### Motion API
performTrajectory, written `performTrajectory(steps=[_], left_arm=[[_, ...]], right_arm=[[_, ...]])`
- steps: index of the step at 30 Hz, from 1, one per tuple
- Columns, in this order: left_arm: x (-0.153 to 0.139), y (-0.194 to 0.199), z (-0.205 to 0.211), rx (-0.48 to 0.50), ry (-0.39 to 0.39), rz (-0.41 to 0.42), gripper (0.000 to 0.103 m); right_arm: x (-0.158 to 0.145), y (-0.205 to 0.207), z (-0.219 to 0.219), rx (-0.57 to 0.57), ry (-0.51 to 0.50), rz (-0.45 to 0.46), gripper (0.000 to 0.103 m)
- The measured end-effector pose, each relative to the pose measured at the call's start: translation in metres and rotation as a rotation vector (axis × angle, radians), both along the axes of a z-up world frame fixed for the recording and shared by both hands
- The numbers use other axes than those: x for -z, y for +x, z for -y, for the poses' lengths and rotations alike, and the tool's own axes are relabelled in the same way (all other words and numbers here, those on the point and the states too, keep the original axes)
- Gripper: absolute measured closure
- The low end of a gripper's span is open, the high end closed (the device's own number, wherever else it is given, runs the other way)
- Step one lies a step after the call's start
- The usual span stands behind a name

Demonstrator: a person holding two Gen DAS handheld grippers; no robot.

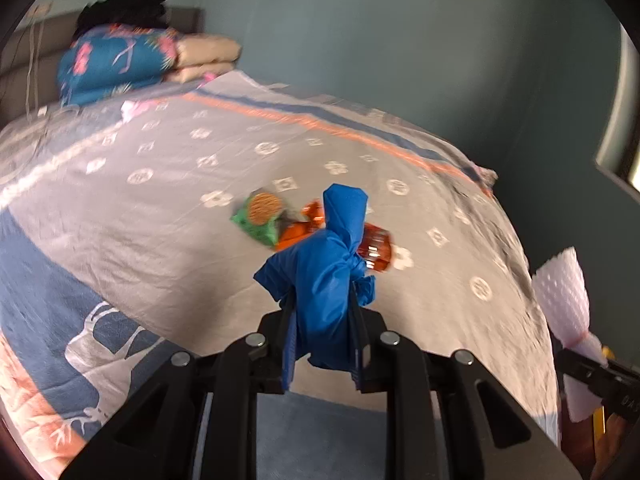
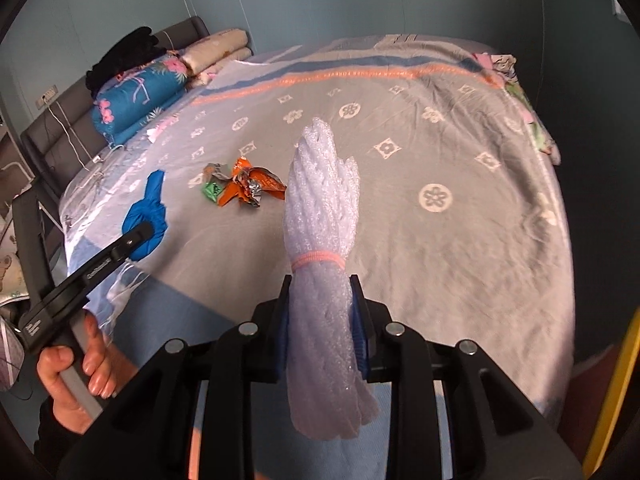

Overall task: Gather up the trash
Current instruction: 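Carry the blue bag and white foam sleeve with both tools over the bin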

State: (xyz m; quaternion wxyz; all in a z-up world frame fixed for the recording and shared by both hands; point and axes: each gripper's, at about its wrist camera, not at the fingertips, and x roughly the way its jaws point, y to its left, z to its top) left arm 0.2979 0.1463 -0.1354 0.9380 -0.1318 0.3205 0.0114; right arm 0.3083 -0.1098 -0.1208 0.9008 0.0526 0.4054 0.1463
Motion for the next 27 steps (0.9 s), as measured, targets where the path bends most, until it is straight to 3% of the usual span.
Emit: performTrajectory(steps=[9,27], left_arm=[[-0.041,-0.048,0.057,0.089,0.048,0.018,0.083],[-0.111,-0.130,0.140,0.268,0.024,0.122,0.083]], right_arm=[[-0.032,-0.060,0.053,0.018,0.061,0.056,0.078],[-0.059,-0.139,0.123,0.086,0.148,0.093,0.077]])
